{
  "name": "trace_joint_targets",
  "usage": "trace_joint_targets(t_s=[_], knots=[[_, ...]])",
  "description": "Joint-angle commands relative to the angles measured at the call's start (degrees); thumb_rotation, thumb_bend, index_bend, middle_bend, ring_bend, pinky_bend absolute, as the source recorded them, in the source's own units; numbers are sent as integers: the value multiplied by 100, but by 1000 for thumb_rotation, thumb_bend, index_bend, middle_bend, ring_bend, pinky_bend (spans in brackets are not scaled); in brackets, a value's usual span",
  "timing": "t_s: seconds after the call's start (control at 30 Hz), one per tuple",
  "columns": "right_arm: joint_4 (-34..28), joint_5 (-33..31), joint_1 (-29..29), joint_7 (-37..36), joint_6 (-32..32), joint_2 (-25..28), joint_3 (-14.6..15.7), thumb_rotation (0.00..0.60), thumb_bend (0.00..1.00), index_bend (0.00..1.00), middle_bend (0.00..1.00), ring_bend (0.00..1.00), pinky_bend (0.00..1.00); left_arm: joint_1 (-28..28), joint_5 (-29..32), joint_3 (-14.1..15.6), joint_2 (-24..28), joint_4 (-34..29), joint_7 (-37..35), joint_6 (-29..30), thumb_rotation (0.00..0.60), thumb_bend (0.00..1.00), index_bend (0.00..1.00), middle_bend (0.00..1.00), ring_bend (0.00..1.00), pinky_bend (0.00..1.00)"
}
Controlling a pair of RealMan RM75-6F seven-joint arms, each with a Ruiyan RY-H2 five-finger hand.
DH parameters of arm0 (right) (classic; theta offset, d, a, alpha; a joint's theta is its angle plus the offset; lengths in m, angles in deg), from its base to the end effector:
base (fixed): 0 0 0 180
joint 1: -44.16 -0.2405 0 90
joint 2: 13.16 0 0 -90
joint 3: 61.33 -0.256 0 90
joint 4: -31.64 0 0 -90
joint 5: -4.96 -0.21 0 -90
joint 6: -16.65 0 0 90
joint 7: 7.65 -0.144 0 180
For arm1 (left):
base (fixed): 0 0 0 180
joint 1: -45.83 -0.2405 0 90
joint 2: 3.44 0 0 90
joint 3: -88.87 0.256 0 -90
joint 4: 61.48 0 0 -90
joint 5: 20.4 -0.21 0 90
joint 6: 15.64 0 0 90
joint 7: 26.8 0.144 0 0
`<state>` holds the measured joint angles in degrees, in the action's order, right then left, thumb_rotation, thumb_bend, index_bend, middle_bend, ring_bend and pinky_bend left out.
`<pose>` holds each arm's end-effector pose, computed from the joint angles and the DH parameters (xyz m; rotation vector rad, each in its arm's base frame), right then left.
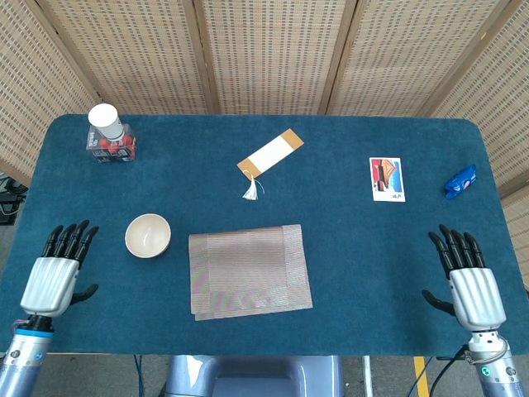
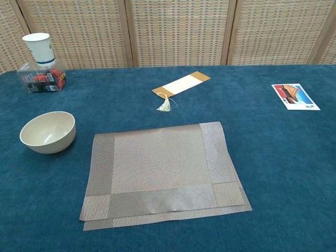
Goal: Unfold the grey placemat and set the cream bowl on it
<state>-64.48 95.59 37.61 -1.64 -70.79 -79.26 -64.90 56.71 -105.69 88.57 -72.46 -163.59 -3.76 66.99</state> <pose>-0.2750 -0.1896 0.1462 1.4424 -0.8053 1.0049 -0.2534 0.1948 0.1089 -1.5664 -0.7791 -0.8224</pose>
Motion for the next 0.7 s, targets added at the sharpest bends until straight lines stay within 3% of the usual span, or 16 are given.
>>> trace_joint_targets(t_s=[0.03, 0.27, 0.43, 0.7], knots=[[-7, -25, 2, -54, 10, 25, -11, 600, 18, 26, 0, 0, 0, 69, -178, 72, -97, 38, -16, -114, 600, 24, 52, 0, 0, 0], [-42, 6, 7, -142, 2, 70, -9, 600, 19, 28, 0, 0, 0, 265, -487, 196, -554, 109, 153, -467, 600, 109, 300, 0, 0, 0], [-57, 2, 9, -210, 8, 99, -13, 600, 19, 28, 0, 0, 0, 450, -518, 306, -990, 207, 400, -937, 600, 226, 389, 0, 0, 0], [-95, 1, 27, -352, -21, 173, -28, 600, 19, 28, 0, 0, 0, 574, -486, 449, -1805, 719, 1081, -1381, 600, 287, 458, 0, 0, 0]])
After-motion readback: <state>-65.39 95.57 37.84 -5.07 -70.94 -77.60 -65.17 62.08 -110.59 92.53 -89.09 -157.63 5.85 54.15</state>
